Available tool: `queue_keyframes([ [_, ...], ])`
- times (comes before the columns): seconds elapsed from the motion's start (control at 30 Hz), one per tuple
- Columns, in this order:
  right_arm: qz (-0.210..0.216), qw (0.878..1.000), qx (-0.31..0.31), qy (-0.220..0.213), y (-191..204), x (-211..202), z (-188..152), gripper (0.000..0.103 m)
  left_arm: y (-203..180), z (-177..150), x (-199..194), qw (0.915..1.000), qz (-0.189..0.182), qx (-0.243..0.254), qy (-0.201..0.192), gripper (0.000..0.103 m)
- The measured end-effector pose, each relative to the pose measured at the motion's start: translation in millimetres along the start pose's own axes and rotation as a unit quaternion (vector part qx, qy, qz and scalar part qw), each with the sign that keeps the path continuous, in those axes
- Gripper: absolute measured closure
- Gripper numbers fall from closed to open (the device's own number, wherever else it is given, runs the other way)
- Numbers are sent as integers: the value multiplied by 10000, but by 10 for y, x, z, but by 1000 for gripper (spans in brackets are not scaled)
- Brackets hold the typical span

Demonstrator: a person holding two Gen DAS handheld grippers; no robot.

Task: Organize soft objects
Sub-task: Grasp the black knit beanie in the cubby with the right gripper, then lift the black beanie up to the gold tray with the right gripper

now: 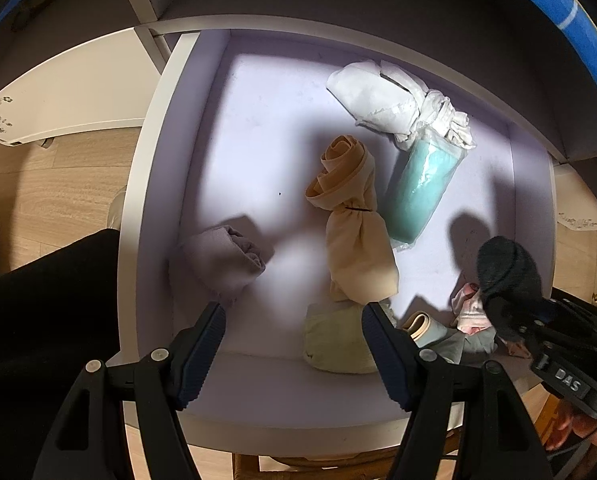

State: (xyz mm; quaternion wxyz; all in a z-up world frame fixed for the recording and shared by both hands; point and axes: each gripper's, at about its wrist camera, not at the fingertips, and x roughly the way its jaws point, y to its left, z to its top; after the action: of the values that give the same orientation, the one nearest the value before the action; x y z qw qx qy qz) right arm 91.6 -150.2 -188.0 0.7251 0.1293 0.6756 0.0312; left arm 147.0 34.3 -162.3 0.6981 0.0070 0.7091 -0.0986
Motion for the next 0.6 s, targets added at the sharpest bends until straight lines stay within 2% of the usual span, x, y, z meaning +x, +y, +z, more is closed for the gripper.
queue_keyframes([
  [0.6, 368, 9971, -89, -662, 38, -814, -151, 59, -52, -20, 52, 9998, -23, 166, 74, 32],
])
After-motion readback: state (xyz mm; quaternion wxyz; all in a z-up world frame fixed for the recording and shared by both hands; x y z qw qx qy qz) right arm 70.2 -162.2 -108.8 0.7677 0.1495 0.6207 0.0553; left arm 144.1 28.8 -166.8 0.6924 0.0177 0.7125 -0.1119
